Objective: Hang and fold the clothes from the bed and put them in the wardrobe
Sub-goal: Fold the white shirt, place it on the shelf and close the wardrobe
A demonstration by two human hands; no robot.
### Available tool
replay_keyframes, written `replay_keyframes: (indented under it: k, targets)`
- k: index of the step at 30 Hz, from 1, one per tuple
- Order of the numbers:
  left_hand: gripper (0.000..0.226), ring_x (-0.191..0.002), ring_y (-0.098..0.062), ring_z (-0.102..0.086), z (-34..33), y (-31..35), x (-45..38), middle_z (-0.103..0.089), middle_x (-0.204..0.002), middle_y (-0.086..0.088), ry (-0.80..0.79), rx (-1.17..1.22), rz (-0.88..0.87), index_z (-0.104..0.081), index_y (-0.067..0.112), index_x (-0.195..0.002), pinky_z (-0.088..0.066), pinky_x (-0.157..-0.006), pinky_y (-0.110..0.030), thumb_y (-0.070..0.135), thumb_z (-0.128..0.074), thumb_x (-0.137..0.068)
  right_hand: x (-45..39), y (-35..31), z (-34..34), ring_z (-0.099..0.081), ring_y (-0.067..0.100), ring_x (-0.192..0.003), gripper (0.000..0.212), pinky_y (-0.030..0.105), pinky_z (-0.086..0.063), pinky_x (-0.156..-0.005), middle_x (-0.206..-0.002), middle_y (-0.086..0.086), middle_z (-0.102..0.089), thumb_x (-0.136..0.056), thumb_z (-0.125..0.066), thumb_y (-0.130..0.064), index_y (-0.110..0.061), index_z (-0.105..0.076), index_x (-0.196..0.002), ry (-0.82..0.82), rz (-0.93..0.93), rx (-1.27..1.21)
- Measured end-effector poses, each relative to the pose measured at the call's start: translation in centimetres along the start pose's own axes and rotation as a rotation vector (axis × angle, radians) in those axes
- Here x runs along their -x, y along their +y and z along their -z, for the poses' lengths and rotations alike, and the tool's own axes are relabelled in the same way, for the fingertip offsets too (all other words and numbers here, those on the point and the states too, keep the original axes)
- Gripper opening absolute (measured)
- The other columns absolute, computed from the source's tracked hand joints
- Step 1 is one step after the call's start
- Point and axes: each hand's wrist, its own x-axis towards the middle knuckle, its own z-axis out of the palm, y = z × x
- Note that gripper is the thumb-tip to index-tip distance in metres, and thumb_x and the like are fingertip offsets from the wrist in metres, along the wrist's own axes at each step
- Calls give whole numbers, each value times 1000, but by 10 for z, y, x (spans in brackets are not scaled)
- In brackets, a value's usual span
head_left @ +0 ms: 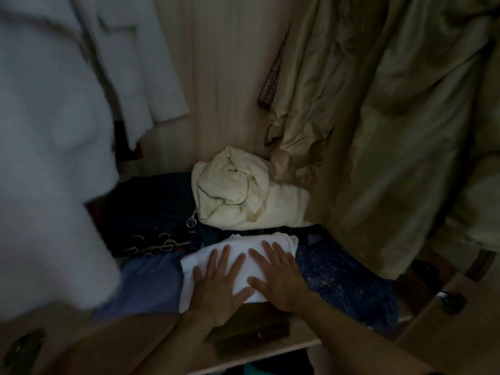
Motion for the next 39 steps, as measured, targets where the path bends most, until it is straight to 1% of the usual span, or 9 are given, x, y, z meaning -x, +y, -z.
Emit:
replay_keyframes:
  k: [4, 7, 13, 17, 21, 26, 32, 35, 39]
  targets:
    - [97, -150, -21, 18, 18, 16, 22, 27, -161, 7, -75, -11, 50, 14, 47, -152, 4, -119, -58, 85, 16, -63, 13, -8, 18, 0, 23, -152, 101, 46, -9, -121, -166, 1, 2, -70, -4, -87, -35, -10, -156, -56, -19, 0]
    - [108, -152, -23, 8, 33, 28, 46, 11, -166, 2, -97, -65, 81, 1, 44, -155, 2, -118, -61, 89, 20, -59, 34, -9, 29, -9, 22, -151, 101, 43, -17, -121, -165, 3, -7, -71, -10, -82, -29, -17, -156, -78, -1, 3]
    - [61, -151, -20, -5, 71, 66, 79, -11, -165, 4, -31, -71, 149, -19, 40, -155, -6, -120, -54, 65, -17, -99, 89, 4, 67, -22, 27, -146, 76, 46, -28, -115, -160, 3, -24, -88, -30, -66, -27, -26, -153, -5, 14, -61]
    - [60, -149, -19, -17, 86, 103, 106, -27, -161, 5, 111, -72, 178, -32, 38, -151, -12, -119, -52, 64, -19, -99, 131, 13, 100, -27, 27, -142, 60, 43, -32, -111, -156, 4, -31, -98, -48, -48, -23, -32, -150, 134, 106, -66]
    - [69, -144, -24, -31, 92, 145, 143, -49, -148, 3, 328, -196, 136, -53, 32, -139, -14, -116, -60, 63, -16, -91, 175, 20, 115, -43, 27, -130, 58, 43, -41, -102, -141, 4, -49, -95, -41, -53, -19, -43, -142, 211, 166, -117]
    - [44, -143, -19, -28, 108, 195, 184, -45, -149, 7, 329, -176, 176, -52, 31, -138, -14, -118, -54, 51, -38, -101, 238, 21, 126, -46, 27, -126, 61, 43, -43, -98, -137, 4, -53, -91, -38, -53, -16, -47, -139, 244, 190, -149]
    - [42, -137, -18, -36, 131, 231, 228, -53, -141, 7, 428, -94, 107, -56, 26, -135, -23, -115, -48, 47, -43, -100, 292, 4, 166, -43, 26, -128, 53, 45, -43, -98, -137, 3, -52, -94, -47, -47, -18, -48, -138, 366, 149, -186]
    - [42, -136, -20, -38, 143, 234, 250, -53, -141, 4, 455, -62, 58, -56, 25, -135, -25, -114, -46, 46, -46, -100, 319, -6, 180, -43, 23, -129, 60, 48, -43, -99, -140, -1, -51, -91, -39, -56, -21, -47, -139, 412, 130, -179]
    - [57, -130, -25, -43, 150, 235, 282, -57, -136, -1, 482, 43, 5, -60, 23, -131, -32, -106, -43, 53, -36, -88, 359, -18, 195, -48, 25, -126, 62, 45, -42, -103, -136, 2, -54, -91, -38, -56, -18, -49, -139, 438, 117, -110]
